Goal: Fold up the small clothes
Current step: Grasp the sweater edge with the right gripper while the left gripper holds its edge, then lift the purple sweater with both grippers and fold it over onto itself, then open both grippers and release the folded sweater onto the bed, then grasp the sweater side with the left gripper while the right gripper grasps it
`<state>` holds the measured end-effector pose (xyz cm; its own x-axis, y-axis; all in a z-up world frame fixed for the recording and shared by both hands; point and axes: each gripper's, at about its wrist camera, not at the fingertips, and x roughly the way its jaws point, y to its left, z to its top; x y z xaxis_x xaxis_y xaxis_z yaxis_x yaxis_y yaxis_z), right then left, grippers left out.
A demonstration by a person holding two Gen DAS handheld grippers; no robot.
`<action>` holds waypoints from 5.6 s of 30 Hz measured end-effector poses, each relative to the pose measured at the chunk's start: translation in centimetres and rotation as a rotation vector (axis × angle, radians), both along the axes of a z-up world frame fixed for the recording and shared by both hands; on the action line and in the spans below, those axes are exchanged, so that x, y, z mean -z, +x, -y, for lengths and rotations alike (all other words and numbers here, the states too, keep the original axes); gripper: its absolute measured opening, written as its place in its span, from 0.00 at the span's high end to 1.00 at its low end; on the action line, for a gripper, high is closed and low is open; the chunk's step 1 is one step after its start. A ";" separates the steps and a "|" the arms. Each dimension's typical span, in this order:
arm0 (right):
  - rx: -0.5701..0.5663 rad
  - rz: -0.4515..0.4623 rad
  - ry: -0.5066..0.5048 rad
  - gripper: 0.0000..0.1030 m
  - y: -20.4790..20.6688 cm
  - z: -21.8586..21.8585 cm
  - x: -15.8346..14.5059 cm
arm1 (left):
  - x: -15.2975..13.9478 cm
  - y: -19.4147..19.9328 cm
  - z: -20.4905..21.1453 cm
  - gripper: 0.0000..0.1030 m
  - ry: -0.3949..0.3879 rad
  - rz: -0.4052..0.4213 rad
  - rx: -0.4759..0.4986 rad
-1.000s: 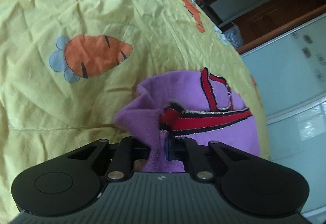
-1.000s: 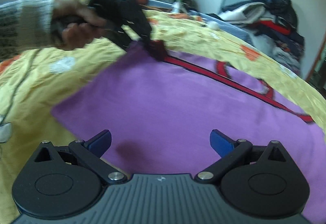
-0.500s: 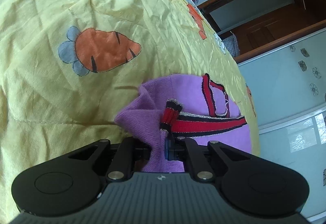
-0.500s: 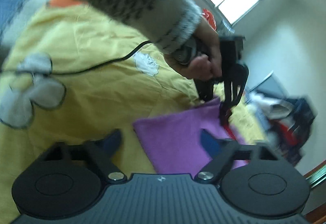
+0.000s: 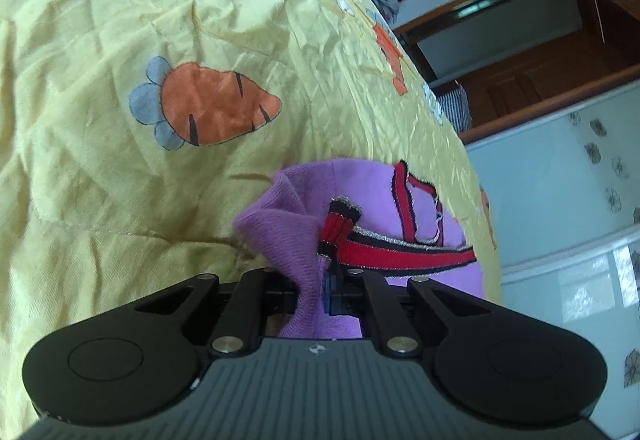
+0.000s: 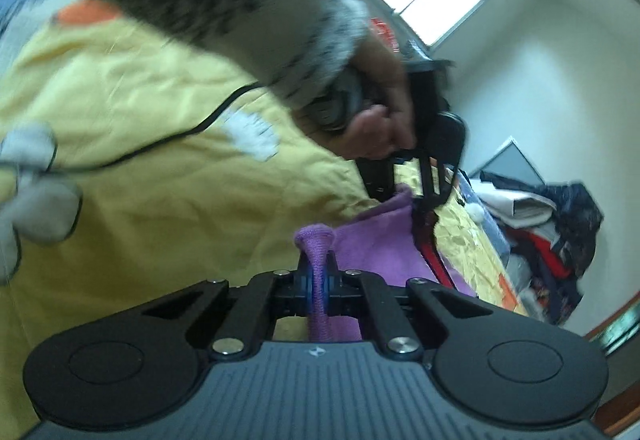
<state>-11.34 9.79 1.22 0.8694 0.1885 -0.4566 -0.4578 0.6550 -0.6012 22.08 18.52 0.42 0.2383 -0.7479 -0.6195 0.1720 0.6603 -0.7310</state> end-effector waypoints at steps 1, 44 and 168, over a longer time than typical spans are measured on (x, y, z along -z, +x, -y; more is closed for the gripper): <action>0.008 0.011 0.026 0.96 0.0 0.4 -0.4 | -0.3 -0.1 0.0 0.90 0.001 -0.003 -0.011; 0.699 -0.109 1.079 0.96 -4.8 39.6 -2.3 | -4.7 -2.4 36.4 0.91 0.181 -0.048 0.080; 0.566 -0.446 0.972 0.25 1.0 52.2 -0.4 | -1.4 -19.7 22.2 0.01 0.133 0.218 0.066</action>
